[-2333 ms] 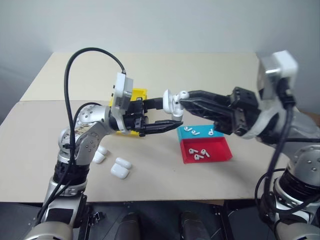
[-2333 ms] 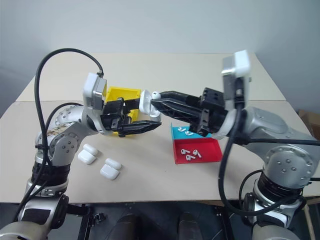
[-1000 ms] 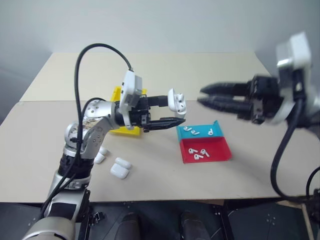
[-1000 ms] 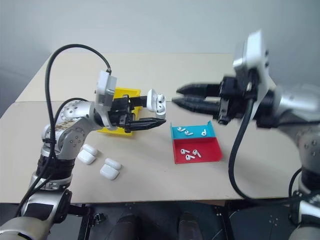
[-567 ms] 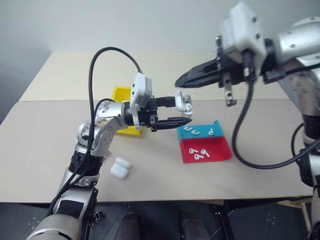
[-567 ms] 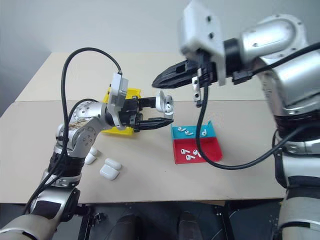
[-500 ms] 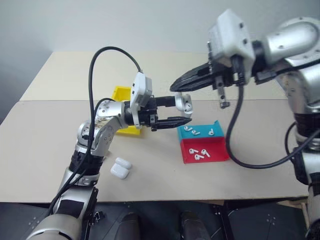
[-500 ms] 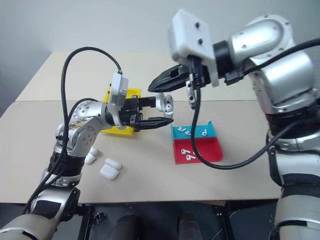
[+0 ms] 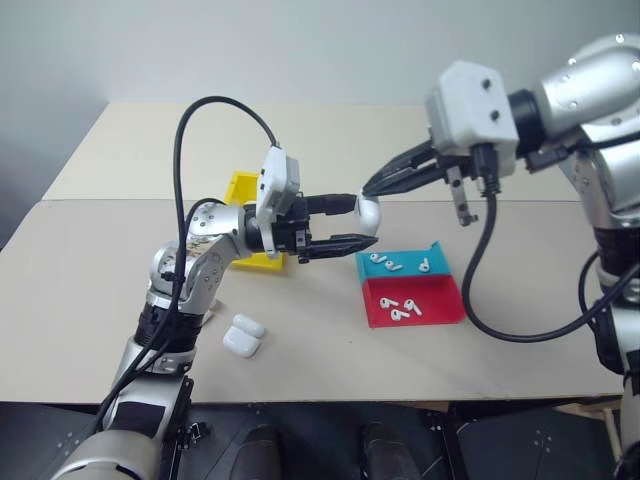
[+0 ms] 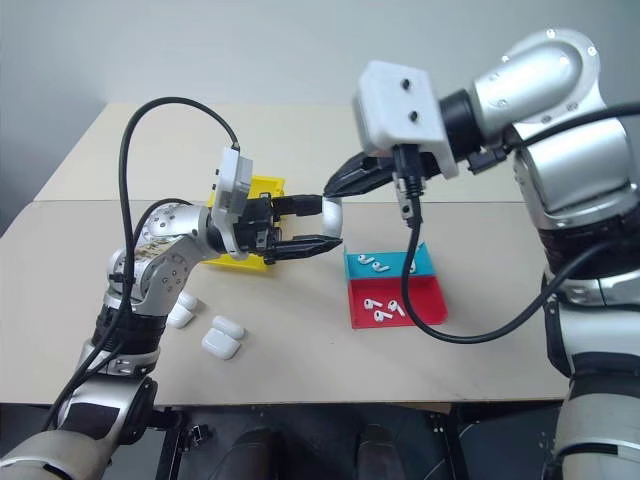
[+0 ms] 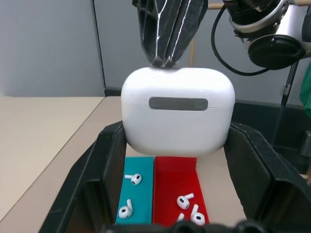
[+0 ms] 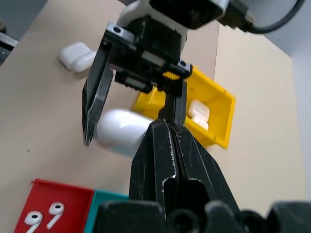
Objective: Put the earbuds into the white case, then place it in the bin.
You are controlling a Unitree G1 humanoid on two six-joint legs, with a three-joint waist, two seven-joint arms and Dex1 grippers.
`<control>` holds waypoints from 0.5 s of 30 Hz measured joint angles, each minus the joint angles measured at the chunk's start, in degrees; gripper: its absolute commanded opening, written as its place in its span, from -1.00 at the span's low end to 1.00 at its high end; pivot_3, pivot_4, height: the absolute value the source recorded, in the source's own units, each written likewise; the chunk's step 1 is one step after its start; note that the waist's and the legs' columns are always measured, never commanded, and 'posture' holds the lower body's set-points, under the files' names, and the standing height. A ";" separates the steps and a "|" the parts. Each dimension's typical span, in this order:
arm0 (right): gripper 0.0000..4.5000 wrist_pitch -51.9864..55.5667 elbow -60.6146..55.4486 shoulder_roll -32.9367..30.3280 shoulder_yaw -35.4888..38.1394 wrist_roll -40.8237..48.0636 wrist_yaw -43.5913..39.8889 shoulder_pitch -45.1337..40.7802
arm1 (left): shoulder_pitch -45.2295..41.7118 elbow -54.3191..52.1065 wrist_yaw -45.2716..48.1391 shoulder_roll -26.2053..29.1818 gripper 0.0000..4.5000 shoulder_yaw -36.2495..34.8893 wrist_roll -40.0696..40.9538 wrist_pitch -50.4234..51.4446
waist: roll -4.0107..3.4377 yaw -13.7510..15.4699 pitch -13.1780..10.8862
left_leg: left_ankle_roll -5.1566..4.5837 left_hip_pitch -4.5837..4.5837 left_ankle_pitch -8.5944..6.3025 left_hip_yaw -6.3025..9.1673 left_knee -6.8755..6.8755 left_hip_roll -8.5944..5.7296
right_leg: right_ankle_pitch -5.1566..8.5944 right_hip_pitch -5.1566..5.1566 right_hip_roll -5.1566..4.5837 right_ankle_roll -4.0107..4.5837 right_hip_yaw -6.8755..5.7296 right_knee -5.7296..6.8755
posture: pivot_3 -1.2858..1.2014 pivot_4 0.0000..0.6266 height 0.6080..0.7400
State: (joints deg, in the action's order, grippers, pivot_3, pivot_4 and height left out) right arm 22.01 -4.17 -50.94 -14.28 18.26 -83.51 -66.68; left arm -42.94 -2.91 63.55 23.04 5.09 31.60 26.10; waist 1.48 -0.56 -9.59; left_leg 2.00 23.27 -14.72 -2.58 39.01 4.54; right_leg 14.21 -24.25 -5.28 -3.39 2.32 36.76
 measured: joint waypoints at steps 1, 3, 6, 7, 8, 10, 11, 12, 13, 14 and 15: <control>-0.99 1.02 -0.81 -0.10 0.54 0.38 0.37 1.09 | 0.00 -0.26 -0.06 0.00 0.23 -0.39 0.01 -0.04 | 0.00 -0.05 0.00 | 0.00 0.00 0.00 -0.01 0.00 0.00 | 0.00 0.00 -0.01 0.00 0.01 0.00 | 0.03 -0.52 1.00; -0.99 3.70 -2.75 -0.09 2.60 1.86 2.07 2.88 | 0.02 -1.08 -0.36 -0.03 0.23 -0.64 0.04 -0.07 | 0.00 -0.19 0.00 | 0.00 -0.01 0.00 -0.02 0.00 0.00 | 0.00 -0.03 -0.01 0.00 0.03 0.01 | 0.03 -0.52 1.00; -0.99 9.50 -5.45 -0.02 7.67 5.91 6.22 4.52 | 0.49 -2.61 -1.50 -0.02 0.23 -0.91 0.05 -0.03 | 0.00 -0.15 0.00 | 0.00 -0.02 0.00 0.01 -0.01 0.01 | 0.00 0.00 0.00 0.00 0.01 0.01 | 0.03 -0.52 1.00; -0.99 11.85 -6.09 -0.02 9.87 7.66 7.63 5.39 | 1.00 -3.28 -2.00 0.10 0.23 -1.43 0.05 -0.02 | 0.00 -0.10 0.00 | 0.00 -0.02 0.00 0.01 0.00 0.00 | 0.00 0.03 -0.02 0.00 0.01 0.01 | 0.03 -0.52 1.00; -0.99 15.05 -7.16 -0.05 12.82 9.88 9.62 7.12 | 1.49 -3.82 -2.83 0.49 0.23 -1.96 0.03 0.07 | 0.00 -0.05 0.00 | 0.00 -0.02 0.00 0.00 0.00 0.00 | 0.00 0.04 -0.01 0.00 0.01 0.00 | 0.03 -0.52 1.00; -0.99 21.71 -10.61 -0.37 19.59 14.82 13.93 13.49 | 3.62 -5.59 -5.45 2.30 0.23 -3.93 -0.14 0.19 | 0.04 0.07 0.02 | -0.01 -0.04 -0.01 0.06 -0.02 0.01 | 0.00 0.12 -0.02 0.00 -0.04 0.01 | 0.03 -0.52 1.00; -0.99 24.34 -11.87 -0.36 21.62 16.43 15.92 16.47 | 4.58 -5.72 -7.10 3.15 0.23 -5.30 -0.47 0.36 | 0.04 0.11 0.02 | -0.01 -0.02 -0.01 0.04 -0.01 0.00 | 0.00 0.07 -0.03 0.00 -0.01 0.00 | 0.03 -0.52 1.00; -0.99 26.83 -13.24 -0.29 23.42 17.81 18.14 19.36 | 5.53 -5.85 -9.13 3.80 0.23 -6.54 -0.97 0.54 | 0.04 0.18 0.02 | -0.01 -0.03 -0.01 0.04 0.01 0.00 | 0.00 0.06 -0.03 0.00 0.00 0.01 | 0.03 -0.52 1.00; -0.99 29.21 -14.46 -0.08 24.79 19.11 20.37 21.60 | 6.37 -5.93 -11.27 4.21 0.23 -7.80 -1.39 0.89 | 0.04 0.17 0.02 | -0.01 -0.04 -0.01 0.03 0.04 0.00 | 0.00 0.05 -0.03 0.00 0.01 0.00 | 0.03 -0.52 1.00; -0.99 31.97 -16.71 0.63 26.27 20.45 23.48 23.73 | 7.19 -6.45 -14.18 4.38 0.23 -8.90 -2.17 1.96 | 0.03 0.13 0.02 | -0.02 -0.06 0.00 0.02 0.03 0.00 | 0.00 0.04 -0.02 0.00 0.03 0.00 | 0.03 -0.52 1.00; -0.99 34.21 -19.10 1.46 27.23 21.65 26.42 25.33 | 7.91 -6.77 -17.05 4.45 0.23 -9.78 -2.58 3.04 | 0.03 0.06 0.02 | -0.02 -0.10 -0.01 0.04 0.02 0.01 | 0.00 0.07 -0.02 0.00 0.03 -0.01 | 0.03 -0.52 1.00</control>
State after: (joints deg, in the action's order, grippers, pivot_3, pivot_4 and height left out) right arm 56.22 -23.28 -49.48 12.95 39.91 -57.09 -41.35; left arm -35.03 -9.67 46.50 27.49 -4.69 29.02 29.15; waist 1.51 -0.50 -9.57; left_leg 1.98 23.17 -14.72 -2.54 39.03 4.55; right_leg 14.21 -24.17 -5.30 -3.38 2.34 36.76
